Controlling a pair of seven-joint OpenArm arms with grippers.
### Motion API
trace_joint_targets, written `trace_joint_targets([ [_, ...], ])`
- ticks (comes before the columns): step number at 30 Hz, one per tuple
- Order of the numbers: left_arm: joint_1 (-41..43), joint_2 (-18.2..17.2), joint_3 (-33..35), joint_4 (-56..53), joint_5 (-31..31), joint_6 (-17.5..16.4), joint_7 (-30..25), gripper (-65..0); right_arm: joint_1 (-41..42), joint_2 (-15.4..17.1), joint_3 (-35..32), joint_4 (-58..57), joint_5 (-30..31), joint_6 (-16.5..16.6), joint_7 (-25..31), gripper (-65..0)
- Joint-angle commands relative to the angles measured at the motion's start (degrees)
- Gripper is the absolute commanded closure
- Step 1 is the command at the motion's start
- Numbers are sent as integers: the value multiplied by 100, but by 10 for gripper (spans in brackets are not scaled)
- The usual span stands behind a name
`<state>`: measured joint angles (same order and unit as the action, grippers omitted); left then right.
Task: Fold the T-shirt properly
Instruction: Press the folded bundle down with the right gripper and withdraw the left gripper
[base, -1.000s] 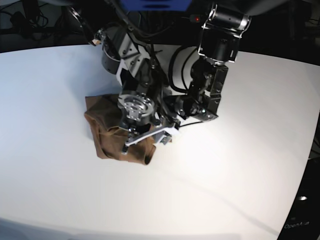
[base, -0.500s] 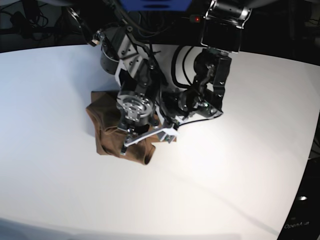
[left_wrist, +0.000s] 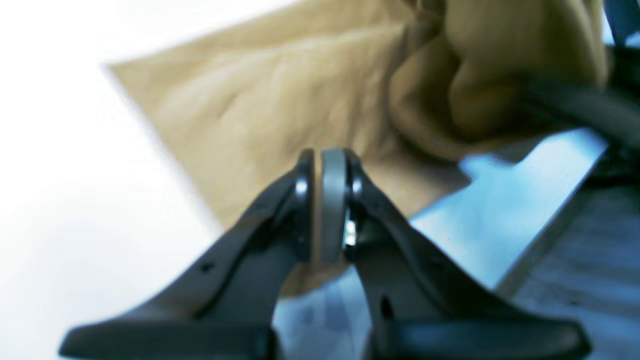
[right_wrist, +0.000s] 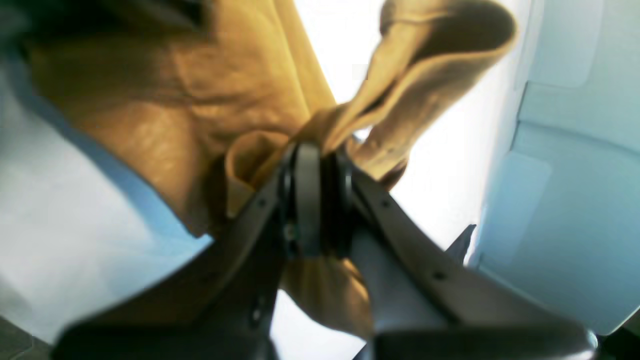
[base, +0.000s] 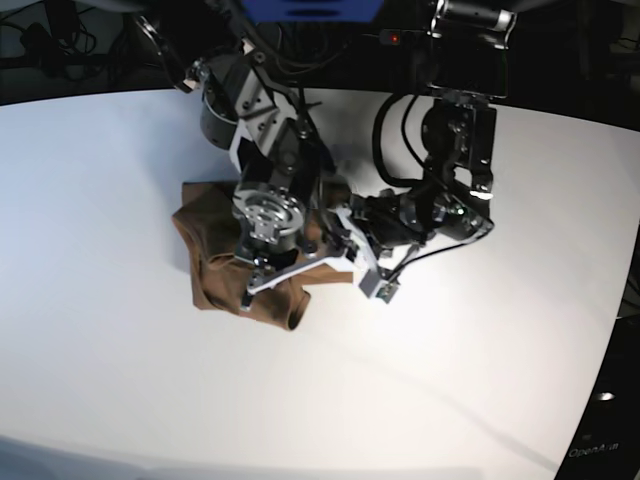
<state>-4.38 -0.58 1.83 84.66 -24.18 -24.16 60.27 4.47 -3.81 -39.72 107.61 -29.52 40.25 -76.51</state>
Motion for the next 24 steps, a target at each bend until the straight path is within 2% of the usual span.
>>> trace_joint_targets([
  [1, -15, -34, -64, 153, -100, -41, -36, -27, 94, -54, 3, 100, -68, -25, 7, -3],
  [10, 240, -96, -881, 329, -39, -23, 316, -27, 129, -80, 3, 83, -68, -25, 7, -3],
  [11, 249, -61, -987, 382, 49, 73, 316, -27, 129, -80, 3, 83, -68, -25, 7, -3],
  [15, 337, -26, -1092, 593, 216, 821, 307, -26, 129, -89, -23, 91, -68, -25, 7, -3],
  [20, 293, -8, -1119, 628, 269, 891, 307, -26, 129, -212, -58, 74, -68, -25, 33, -3],
  [24, 240, 71, -1119, 400, 278, 909, 307, -26, 129, -212, -507, 83, -68, -25, 25, -3],
])
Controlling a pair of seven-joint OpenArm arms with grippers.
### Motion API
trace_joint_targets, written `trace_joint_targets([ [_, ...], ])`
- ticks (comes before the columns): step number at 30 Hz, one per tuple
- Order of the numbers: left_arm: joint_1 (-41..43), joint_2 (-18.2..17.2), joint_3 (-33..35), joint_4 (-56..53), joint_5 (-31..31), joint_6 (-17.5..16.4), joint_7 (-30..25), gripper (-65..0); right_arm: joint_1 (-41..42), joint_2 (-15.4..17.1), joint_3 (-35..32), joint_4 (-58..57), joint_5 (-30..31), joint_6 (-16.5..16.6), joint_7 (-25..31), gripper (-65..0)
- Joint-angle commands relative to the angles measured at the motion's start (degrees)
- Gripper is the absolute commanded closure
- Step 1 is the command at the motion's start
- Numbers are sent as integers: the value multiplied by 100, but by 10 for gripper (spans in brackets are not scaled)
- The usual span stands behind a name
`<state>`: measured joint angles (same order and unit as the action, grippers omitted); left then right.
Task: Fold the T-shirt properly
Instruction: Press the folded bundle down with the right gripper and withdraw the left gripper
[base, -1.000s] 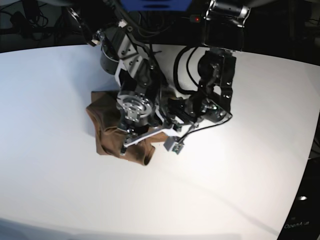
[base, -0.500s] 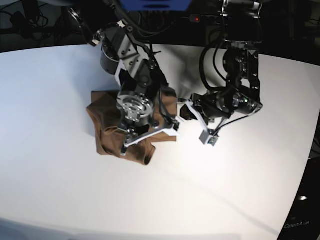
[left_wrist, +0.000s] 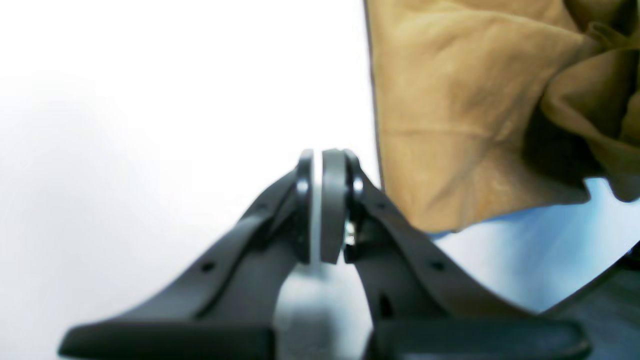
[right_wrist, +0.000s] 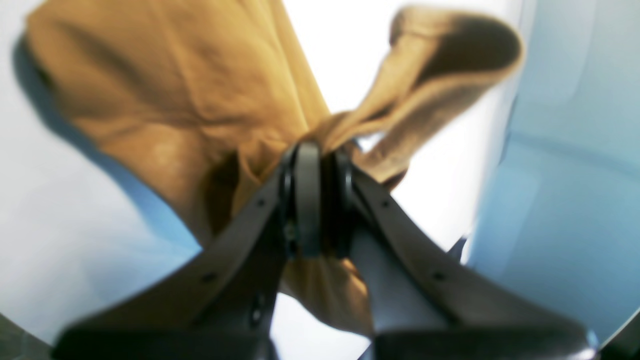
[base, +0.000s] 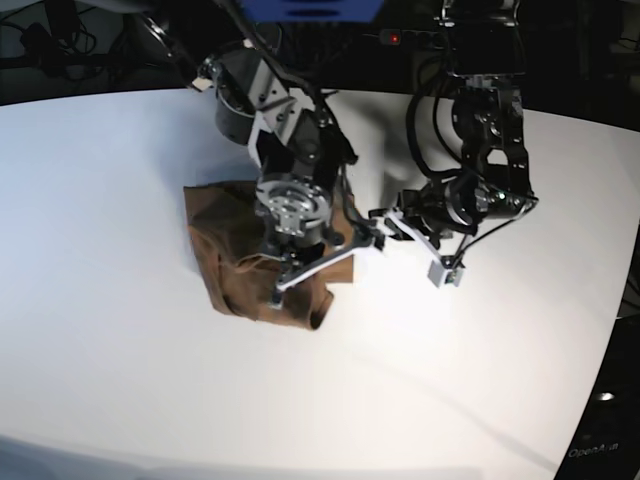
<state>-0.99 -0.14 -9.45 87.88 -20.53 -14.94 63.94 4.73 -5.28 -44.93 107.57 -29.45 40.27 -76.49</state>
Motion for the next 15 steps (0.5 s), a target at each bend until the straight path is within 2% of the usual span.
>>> trace_joint_targets([
  [1, -160, 36, 9, -18, -87, -14, -60, -26, 103, -66, -92, 87, -75, -27, 22, -3],
  [6, -230, 54, 44, -335, 80, 399, -403, -26, 103, -48, -584, 87, -75, -27, 40, -3],
  [15, -362, 71, 53, -994, 62, 461, -790, -26, 147, -74, -769, 87, -48, -27, 58, -3],
])
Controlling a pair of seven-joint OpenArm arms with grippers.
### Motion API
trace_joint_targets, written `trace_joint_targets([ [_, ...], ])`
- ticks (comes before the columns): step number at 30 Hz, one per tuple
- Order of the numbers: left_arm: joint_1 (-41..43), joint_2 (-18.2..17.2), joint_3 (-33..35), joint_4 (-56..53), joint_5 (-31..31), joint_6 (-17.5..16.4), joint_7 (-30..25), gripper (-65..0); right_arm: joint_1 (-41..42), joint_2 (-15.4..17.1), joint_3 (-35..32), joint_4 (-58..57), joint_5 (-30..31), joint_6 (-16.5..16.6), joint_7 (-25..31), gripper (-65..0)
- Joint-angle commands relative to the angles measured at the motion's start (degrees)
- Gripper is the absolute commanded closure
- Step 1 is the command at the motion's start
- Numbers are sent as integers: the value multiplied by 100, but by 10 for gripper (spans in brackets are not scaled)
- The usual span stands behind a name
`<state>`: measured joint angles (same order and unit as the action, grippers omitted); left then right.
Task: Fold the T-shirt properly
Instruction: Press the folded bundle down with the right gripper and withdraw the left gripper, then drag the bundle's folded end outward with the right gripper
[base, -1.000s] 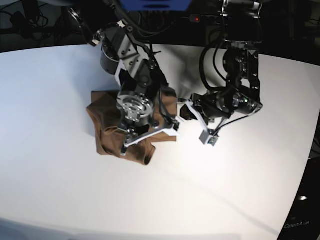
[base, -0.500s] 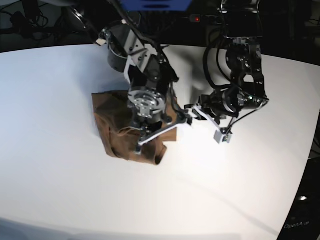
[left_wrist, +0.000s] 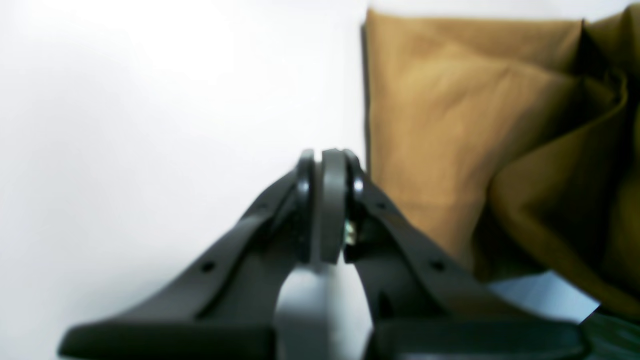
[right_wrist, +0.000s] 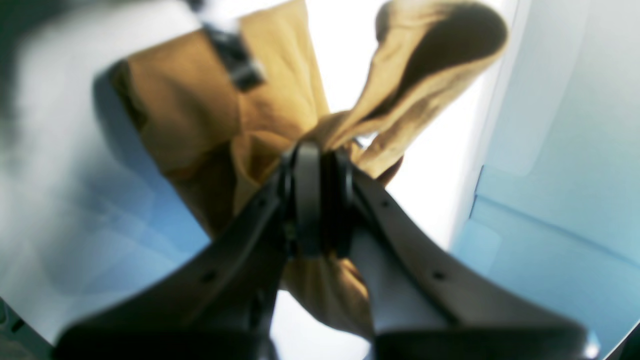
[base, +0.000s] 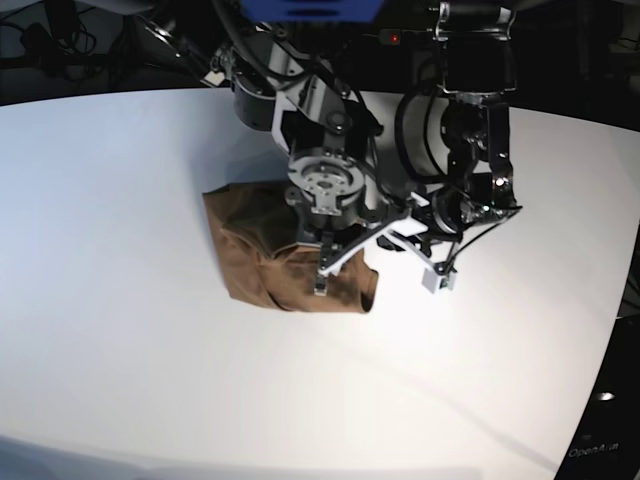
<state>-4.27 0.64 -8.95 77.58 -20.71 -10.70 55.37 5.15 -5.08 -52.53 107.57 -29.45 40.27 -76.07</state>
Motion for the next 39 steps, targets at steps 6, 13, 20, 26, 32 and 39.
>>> trace_joint_targets([
  [6, -34, -16, 3, -17, 80, 37, 49, -26, 140, -156, -8, 96, 101, -27, -28, -3],
  [13, 54, -34, -24, 53, 80, 37, 102, -26, 123, -235, -8, 87, 180, -27, -81, -1],
  [20, 62, -42, 3, 53, 80, 37, 102, -26, 149, -305, -439, 61, 154, -27, -81, -4],
  [26, 89, -42, -24, 53, 80, 37, 102, -26, 175, -305, -492, 34, 136, -27, -81, -9],
  [32, 150, -42, -24, 62, 80, 28, 102, -26, 465, -120, -474, -625, 154, -27, -10, -1],
  [39, 186, -60, -32, 62, 80, 19, 102, -26, 580, 73, -474, -651, 136, -27, 130, -1],
])
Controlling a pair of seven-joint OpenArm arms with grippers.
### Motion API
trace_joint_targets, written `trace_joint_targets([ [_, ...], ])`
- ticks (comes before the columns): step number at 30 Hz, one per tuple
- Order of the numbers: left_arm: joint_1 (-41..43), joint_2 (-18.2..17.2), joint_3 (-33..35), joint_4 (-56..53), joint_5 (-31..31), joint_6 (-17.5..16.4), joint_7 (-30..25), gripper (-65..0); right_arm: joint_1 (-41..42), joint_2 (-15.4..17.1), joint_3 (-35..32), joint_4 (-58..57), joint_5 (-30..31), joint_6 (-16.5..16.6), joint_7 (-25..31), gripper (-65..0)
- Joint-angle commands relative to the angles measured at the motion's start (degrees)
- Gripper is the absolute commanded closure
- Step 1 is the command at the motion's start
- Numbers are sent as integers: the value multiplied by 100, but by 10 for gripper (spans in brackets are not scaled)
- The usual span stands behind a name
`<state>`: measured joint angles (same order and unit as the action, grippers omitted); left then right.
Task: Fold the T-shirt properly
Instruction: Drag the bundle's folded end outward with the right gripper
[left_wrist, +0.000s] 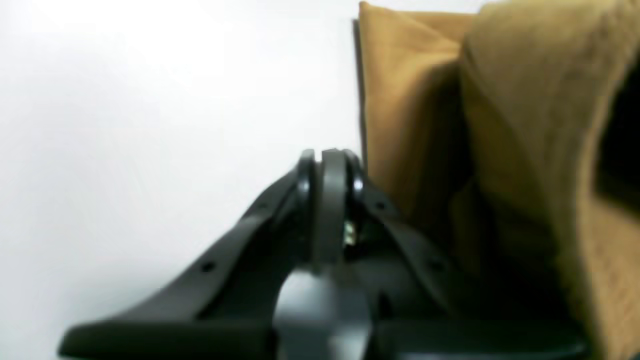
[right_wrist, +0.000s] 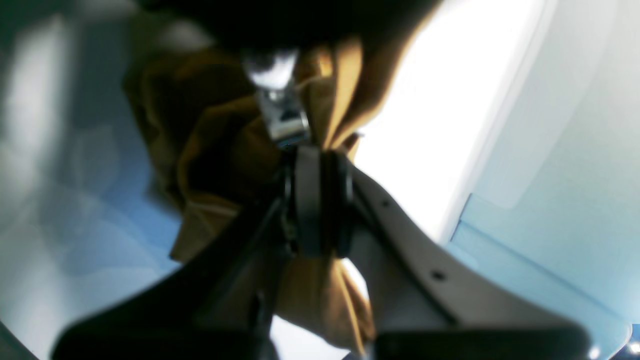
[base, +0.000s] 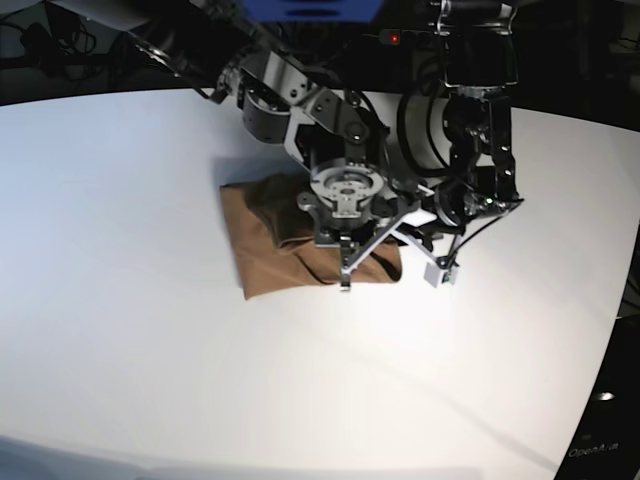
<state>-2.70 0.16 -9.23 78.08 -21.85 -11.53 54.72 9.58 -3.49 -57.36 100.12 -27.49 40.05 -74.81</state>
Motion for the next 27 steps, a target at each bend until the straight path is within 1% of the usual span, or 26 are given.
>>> trace_joint_targets([
  [1, 28, -12, -4, 11, 193, 102, 168, -26, 154, -87, 9, 94, -60, -5, 4, -1],
  [7, -7, -12, -4, 11, 193, 102, 168, -26, 171, -34, 273, 94, -43, -5, 12, -1],
  [11, -7, -12, -4, 11, 193, 111, 168, -26, 294, 239, 264, 129, -78, -5, -40, -1],
  [15, -7, -12, -4, 11, 193, 111, 168, -26, 576, 573, 264, 147, -78, -5, -225, -1],
  [22, -16, -30, -4, 11, 202, 94, 168, -26, 971, 1355, 273, 753, -87, -5, -519, -1],
  [25, -16, -82, -4, 11, 185, 94, 168, -26, 989, 1645, 317, 850, -87, -5, -519, -1],
  [27, -16, -91, -4, 11, 185, 94, 168, -26, 954, 1804, 492, 868, -87, -5, -515, -1],
])
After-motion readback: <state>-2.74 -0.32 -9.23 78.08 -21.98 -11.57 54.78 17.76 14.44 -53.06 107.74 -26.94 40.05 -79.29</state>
